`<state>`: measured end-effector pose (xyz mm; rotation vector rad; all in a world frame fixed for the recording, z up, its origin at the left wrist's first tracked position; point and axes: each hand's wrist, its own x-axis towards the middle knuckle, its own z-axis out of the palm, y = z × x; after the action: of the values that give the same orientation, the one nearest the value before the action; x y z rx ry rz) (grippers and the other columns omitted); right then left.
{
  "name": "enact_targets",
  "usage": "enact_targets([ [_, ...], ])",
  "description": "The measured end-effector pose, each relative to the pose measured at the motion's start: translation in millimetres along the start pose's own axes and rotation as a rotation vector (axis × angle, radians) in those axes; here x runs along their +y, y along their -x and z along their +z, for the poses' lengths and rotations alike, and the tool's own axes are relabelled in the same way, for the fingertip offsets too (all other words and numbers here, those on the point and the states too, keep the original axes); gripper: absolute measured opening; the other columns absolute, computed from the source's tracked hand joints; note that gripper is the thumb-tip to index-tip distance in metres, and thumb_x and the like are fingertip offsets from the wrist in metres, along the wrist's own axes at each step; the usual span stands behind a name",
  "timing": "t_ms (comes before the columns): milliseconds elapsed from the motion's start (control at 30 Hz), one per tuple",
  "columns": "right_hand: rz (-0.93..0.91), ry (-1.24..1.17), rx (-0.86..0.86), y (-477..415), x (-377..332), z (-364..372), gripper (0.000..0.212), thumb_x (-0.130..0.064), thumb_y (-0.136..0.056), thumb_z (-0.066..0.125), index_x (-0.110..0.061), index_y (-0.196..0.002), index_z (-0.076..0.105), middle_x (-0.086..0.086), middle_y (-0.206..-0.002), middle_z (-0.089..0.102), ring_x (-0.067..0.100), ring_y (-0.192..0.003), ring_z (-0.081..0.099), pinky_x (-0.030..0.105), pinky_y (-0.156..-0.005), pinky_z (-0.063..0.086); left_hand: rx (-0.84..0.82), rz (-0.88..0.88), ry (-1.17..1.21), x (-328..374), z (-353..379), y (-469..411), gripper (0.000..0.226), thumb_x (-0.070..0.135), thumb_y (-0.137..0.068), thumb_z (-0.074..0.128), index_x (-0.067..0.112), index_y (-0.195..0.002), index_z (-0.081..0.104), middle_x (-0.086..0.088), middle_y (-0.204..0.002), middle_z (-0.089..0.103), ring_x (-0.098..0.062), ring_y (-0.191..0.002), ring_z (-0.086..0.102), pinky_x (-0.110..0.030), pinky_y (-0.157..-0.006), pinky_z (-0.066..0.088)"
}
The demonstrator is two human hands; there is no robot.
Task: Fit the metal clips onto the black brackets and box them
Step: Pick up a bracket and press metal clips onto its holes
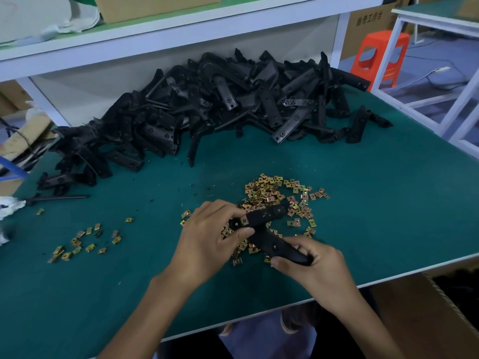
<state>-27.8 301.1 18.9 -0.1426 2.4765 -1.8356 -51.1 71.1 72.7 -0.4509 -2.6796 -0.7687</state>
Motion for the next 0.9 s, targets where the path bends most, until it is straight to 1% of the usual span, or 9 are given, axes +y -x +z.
enact_targets([
  [133,0.020,-0.157,0.101,-1,-1,2,0.032,-0.051,-0.066,0.085,-0.044,-0.097,0.075,-0.006,-0.064,0.065,0.005,-0.053,0.049,0.024,-0.053,0.040,-0.054,-0.187,0.248,-14,-5,-13,0.043,0.071,-0.093,0.043,0.045,-0.118,0.066,0.034,-0.110,0.064,0.009,-0.112,0.053,-0.007,-0.089,0.036],
  [233,0.075,-0.290,0.229,-2,-1,1,0.036,-0.054,-0.062,0.081,-0.042,-0.096,0.075,0.004,-0.060,0.057,0.013,-0.048,0.043,0.027,-0.044,0.038,0.020,-0.326,0.166,-33,-2,-27,0.025,0.043,-0.102,0.050,0.037,-0.115,0.070,0.029,-0.103,0.066,0.001,-0.103,0.060,-0.021,-0.085,0.048],
  [300,0.076,-0.293,0.238,0,-4,0,0.037,-0.054,-0.063,0.081,-0.042,-0.097,0.075,0.002,-0.058,0.054,0.013,-0.047,0.044,0.026,-0.042,0.039,-0.052,-0.359,0.026,-44,6,-34,0.019,0.031,-0.103,0.054,0.030,-0.111,0.072,0.019,-0.103,0.067,-0.007,-0.100,0.061,-0.031,-0.087,0.052],
  [433,0.076,-0.224,0.213,1,-4,3,0.037,-0.057,-0.063,0.080,-0.046,-0.098,0.073,0.001,-0.059,0.059,0.012,-0.050,0.046,0.030,-0.050,0.041,-0.276,-0.377,-0.107,-47,24,-41,0.027,0.044,-0.099,0.056,0.027,-0.114,0.071,0.002,-0.112,0.066,-0.020,-0.113,0.053,-0.041,-0.099,0.047],
  [533,0.070,-0.205,0.206,0,-2,3,0.042,-0.062,-0.061,0.078,-0.048,-0.100,0.072,-0.006,-0.061,0.063,0.006,-0.050,0.049,0.030,-0.055,0.041,-0.228,-0.333,-0.155,-42,34,-43,0.031,0.046,-0.097,0.059,0.025,-0.115,0.072,-0.001,-0.109,0.064,-0.022,-0.110,0.052,-0.039,-0.097,0.044],
  [667,0.064,-0.183,0.185,1,-1,3,0.043,-0.066,-0.060,0.076,-0.048,-0.099,0.072,0.001,-0.065,0.063,0.010,-0.053,0.046,0.032,-0.054,0.040,-0.187,-0.342,-0.136,-41,38,-47,0.020,0.038,-0.096,0.064,0.023,-0.106,0.072,0.002,-0.104,0.065,-0.022,-0.107,0.054,-0.039,-0.095,0.045],
  [733,0.063,-0.133,0.170,2,0,3,0.042,-0.068,-0.060,0.075,-0.051,-0.099,0.070,-0.001,-0.068,0.067,0.008,-0.054,0.049,0.028,-0.054,0.042,-0.185,-0.351,-0.107,-41,37,-49,0.014,0.037,-0.094,0.067,0.023,-0.096,0.070,0.006,-0.095,0.064,-0.019,-0.101,0.057,-0.039,-0.090,0.048],
  [800,0.054,-0.093,0.159,2,-1,3,0.043,-0.067,-0.061,0.076,-0.049,-0.099,0.071,-0.008,-0.071,0.071,0.000,-0.055,0.052,0.016,-0.053,0.041,-0.175,-0.388,-0.047,-41,34,-48,0.011,0.034,-0.093,0.069,0.026,-0.089,0.063,0.011,-0.088,0.063,-0.014,-0.091,0.060,-0.036,-0.082,0.051],
  [900,0.049,-0.073,0.139,2,-1,3,0.046,-0.065,-0.062,0.077,-0.039,-0.100,0.074,-0.013,-0.072,0.072,-0.002,-0.057,0.056,0.010,-0.054,0.039,-0.105,-0.428,0.068,-41,28,-45,0.010,0.032,-0.096,0.066,0.026,-0.091,0.060,0.013,-0.083,0.066,-0.006,-0.079,0.063,-0.027,-0.069,0.049],
])
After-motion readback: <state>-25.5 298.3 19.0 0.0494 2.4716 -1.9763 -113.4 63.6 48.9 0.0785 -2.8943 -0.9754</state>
